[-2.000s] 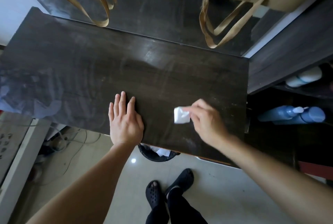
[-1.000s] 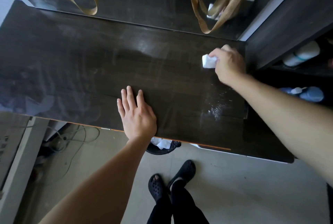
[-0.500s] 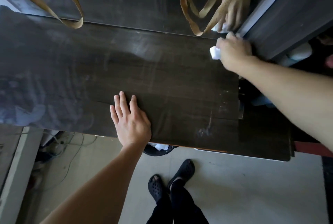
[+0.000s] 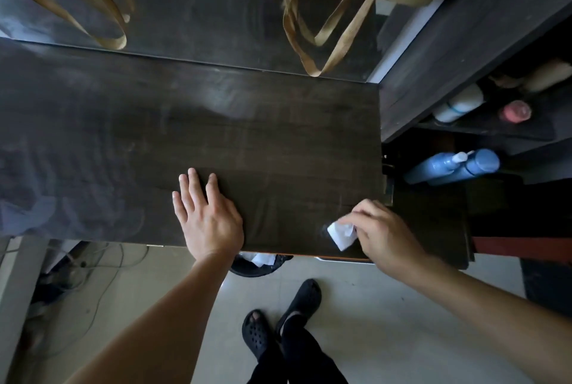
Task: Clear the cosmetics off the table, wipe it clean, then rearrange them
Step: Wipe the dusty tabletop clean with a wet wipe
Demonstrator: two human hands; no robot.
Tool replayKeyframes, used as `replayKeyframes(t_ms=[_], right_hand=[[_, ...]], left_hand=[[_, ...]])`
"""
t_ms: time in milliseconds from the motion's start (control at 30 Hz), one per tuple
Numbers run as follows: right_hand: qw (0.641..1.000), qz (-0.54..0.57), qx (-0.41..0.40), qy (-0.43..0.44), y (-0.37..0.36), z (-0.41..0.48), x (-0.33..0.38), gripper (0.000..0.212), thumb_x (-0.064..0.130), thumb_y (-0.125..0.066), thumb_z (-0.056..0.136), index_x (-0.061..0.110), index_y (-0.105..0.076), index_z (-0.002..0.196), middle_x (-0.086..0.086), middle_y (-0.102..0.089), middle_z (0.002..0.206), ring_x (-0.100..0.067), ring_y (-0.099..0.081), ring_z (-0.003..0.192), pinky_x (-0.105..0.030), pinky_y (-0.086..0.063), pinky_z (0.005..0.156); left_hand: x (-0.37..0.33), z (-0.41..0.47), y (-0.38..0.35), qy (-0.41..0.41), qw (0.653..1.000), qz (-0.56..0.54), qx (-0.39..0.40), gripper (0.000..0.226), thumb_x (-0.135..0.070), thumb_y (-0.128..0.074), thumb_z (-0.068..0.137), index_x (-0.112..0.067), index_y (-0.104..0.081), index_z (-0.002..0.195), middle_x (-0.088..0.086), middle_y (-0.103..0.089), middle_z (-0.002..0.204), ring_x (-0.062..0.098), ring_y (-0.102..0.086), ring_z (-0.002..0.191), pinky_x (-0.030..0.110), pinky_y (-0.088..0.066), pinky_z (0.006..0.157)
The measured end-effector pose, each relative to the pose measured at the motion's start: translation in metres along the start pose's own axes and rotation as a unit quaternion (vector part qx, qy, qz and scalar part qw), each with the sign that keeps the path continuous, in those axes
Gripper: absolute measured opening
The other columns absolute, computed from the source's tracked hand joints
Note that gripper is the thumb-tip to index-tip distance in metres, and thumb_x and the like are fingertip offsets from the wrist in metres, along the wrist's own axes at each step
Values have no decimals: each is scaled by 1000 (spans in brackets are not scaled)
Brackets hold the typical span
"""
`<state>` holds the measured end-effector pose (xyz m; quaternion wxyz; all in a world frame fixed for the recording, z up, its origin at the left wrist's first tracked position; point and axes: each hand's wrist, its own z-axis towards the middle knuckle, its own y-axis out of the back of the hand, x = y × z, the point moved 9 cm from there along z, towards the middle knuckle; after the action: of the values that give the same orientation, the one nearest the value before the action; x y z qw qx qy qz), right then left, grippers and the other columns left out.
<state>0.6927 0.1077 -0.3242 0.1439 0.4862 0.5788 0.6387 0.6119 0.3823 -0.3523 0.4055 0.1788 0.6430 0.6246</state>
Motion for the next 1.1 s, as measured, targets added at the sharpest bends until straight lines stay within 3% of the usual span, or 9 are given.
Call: replayKeyframes(t_ms=[67, 133, 200, 367, 500, 600, 733, 900, 1100], right_hand=[[977, 167, -44, -124, 19, 18, -27, 22, -2, -58, 83, 18, -65, 87, 1, -60, 76, -7, -57, 61, -25, -44, 57], [907, 337, -74, -241, 32, 40, -54, 23, -4, -62, 84, 19, -60, 81, -2, -61, 71, 1, -54, 48, -19, -42, 48], [866, 397, -51, -298, 34, 58, -68, 26, -8, -62, 83, 18, -60, 79, -3, -62, 71, 0, -55, 46, -15, -41, 42], [968, 124, -80, -205, 52, 83, -63, 14, 15, -67, 80, 21, -71, 92, -1, -70, 86, -17, -63, 79, -30, -52, 69], [992, -102, -67, -23, 39, 74, -17, 37, -1, -61, 77, 19, -70, 107, -6, -59, 98, -29, -55, 92, -37, -50, 69], [995, -82, -49, 5, 23, 60, -13, 34, -6, -58, 79, 15, -73, 101, -9, -59, 95, -32, -57, 87, -37, -50, 68], [994, 21, -62, -85, 25, 56, -28, 18, 19, -70, 82, 14, -74, 99, -6, -57, 102, -20, -56, 93, -33, -48, 76], [991, 3, -106, -83, 43, 96, -13, 14, 6, -60, 82, 5, -74, 82, -14, -63, 97, -31, -61, 88, -36, -47, 78], [982, -90, -119, -115, 58, 162, -47, 27, -9, -54, 80, 4, -70, 99, -18, -57, 109, -38, -58, 95, -43, -51, 80]], left_hand=[[0, 0, 0, -2, 1000, 0, -4, 43, -17, -39, 89, -6, -52, 129, 21, -36, 148, 35, -25, 141, 48, -14, 117], [1, -1, 0, -3, 1000, -1, -5, 42, -16, -41, 89, -7, -52, 129, 21, -36, 148, 35, -25, 141, 48, -13, 117], [1, 0, -1, -4, 1000, -2, -4, 41, -16, -41, 90, -7, -51, 129, 20, -36, 148, 35, -24, 141, 48, -13, 118], [1, 0, 0, -5, 1000, -6, -18, 42, -17, -40, 89, -7, -53, 128, 20, -38, 147, 35, -27, 140, 48, -15, 117], [1, 0, -1, -5, 1000, -8, -16, 45, -20, -36, 88, -7, -53, 128, 20, -37, 147, 35, -26, 141, 48, -14, 117], [2, 0, -2, -7, 1000, -4, -12, 43, -19, -38, 89, -8, -52, 128, 20, -37, 147, 35, -25, 141, 48, -14, 117], [2, 1, -2, -3, 1000, -2, -11, 43, -20, -36, 89, -9, -52, 128, 20, -36, 148, 35, -25, 141, 48, -14, 118], [2, 0, -1, -2, 1000, 2, -10, 44, -22, -34, 89, -9, -53, 127, 20, -36, 148, 35, -25, 141, 47, -14, 118], [1, 0, -2, -3, 1000, 3, 1, 47, -23, -33, 88, -10, -51, 129, 19, -34, 149, 33, -22, 142, 46, -12, 119]])
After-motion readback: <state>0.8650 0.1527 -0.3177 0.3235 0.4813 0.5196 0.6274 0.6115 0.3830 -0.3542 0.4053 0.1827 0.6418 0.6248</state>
